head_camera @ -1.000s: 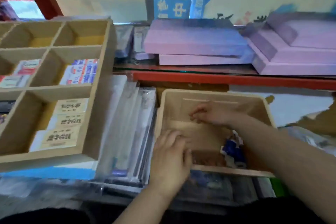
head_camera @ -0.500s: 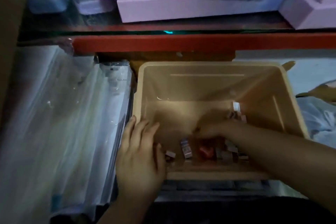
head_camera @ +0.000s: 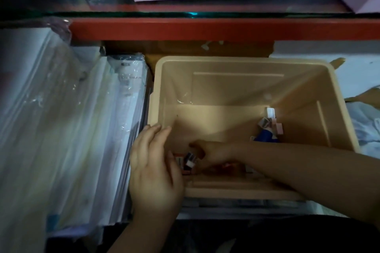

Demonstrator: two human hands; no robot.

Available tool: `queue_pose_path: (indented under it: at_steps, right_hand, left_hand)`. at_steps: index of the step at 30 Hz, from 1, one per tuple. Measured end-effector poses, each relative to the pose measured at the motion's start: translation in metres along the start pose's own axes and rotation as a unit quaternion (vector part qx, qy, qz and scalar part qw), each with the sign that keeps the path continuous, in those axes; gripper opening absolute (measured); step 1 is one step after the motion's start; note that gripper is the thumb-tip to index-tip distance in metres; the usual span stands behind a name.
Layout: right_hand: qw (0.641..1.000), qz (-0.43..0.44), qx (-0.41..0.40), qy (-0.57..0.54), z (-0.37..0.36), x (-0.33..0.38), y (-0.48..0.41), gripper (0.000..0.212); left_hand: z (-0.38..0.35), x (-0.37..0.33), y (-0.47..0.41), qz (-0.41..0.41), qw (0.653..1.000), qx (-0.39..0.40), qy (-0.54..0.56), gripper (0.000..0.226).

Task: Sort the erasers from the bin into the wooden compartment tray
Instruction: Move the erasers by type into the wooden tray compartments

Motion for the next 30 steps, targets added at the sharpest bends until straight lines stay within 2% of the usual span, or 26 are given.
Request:
queue_pose_path:
  at_steps: [5,11,15,19,24,26,30]
  right_hand:
    - [0.997,0.081,-0.008,0.001,-0.012,0.023,-0.015,0.056]
    - [0.985,0.111,-0.068,0.112,-0.015,0.027,-0.023,0.065]
    - [0.986,0.160,-0.048,0.024,-0.014,0.028,-0.019,0.048]
    - [0.985,0.162,-0.059,-0.013,-0.013,0.024,-0.024,0.042]
    - [0.991,0.120,-0.050,0.038,-0.016,0.021,-0.026,0.041]
    - [0.988,0.136,-0.055,0.038,-0.020,0.023,-0.026,0.032]
    - [0.985,0.140,-0.079,0.069,-0.027,0.029,-0.027,0.034]
  left_hand:
    - [0.000,-0.001,0.000,-0.004,1.000,0.003,-0.015,0.040]
    - [0.001,0.000,-0.001,-0.012,1.000,0.009,-0.015,0.039]
    - [0.001,0.001,0.002,-0.017,1.000,0.008,-0.001,0.040]
    - [0.002,-0.001,0.006,-0.026,1.000,0.011,0.004,0.042]
    - [0.001,0.001,0.012,0.033,0.999,0.013,0.035,0.055]
    - [0.000,0.004,0.016,0.050,0.997,0.015,0.055,0.058]
    - [-0.001,0.009,0.025,0.076,0.995,-0.001,0.071,0.054]
Point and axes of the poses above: each hand's wrist, its own y-axis away from the middle knuckle, its own z-axis out of the back of the hand, x = y × z, the point moved 3 cm from there along -y, towards the middle knuckle, and after that the axes turned 7 degrees about x, right-handed, at the moved point
